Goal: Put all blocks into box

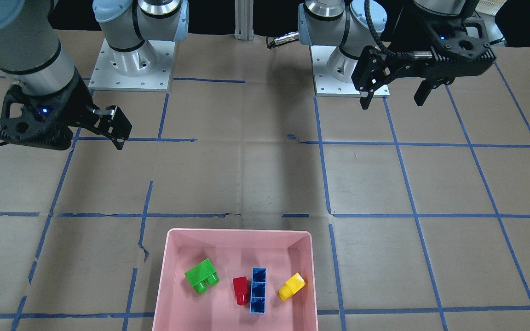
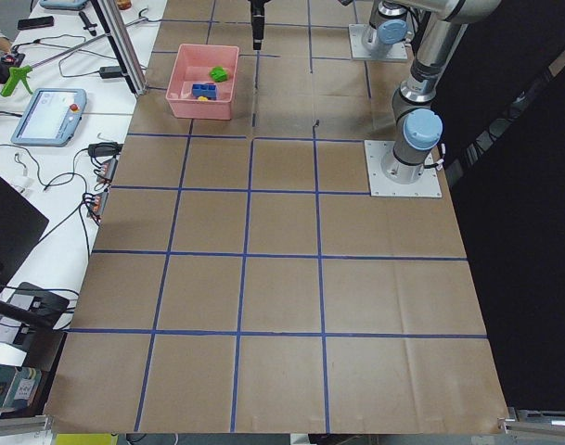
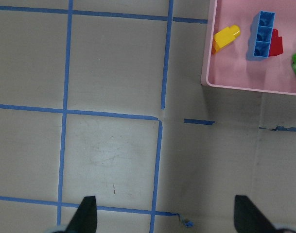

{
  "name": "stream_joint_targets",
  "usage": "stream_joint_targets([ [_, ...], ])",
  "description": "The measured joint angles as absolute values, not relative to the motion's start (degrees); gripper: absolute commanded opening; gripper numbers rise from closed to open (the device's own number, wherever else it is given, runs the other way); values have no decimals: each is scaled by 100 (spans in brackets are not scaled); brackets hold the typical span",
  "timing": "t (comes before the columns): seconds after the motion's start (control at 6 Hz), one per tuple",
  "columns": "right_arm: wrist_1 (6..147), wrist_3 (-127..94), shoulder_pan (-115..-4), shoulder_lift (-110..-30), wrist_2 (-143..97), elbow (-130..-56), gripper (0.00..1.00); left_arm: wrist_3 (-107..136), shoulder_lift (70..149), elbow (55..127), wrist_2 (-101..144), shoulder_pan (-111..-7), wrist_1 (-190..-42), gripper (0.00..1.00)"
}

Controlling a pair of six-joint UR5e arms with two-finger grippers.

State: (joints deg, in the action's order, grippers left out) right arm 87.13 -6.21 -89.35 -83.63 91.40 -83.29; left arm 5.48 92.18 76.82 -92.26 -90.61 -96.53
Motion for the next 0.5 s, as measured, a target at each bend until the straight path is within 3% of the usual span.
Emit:
stream_joint_targets([
  [0.5, 8570, -613, -8984, -8542, 9007, -8366, 99, 542, 9211, 7688, -9254, -9062, -9659, 100],
])
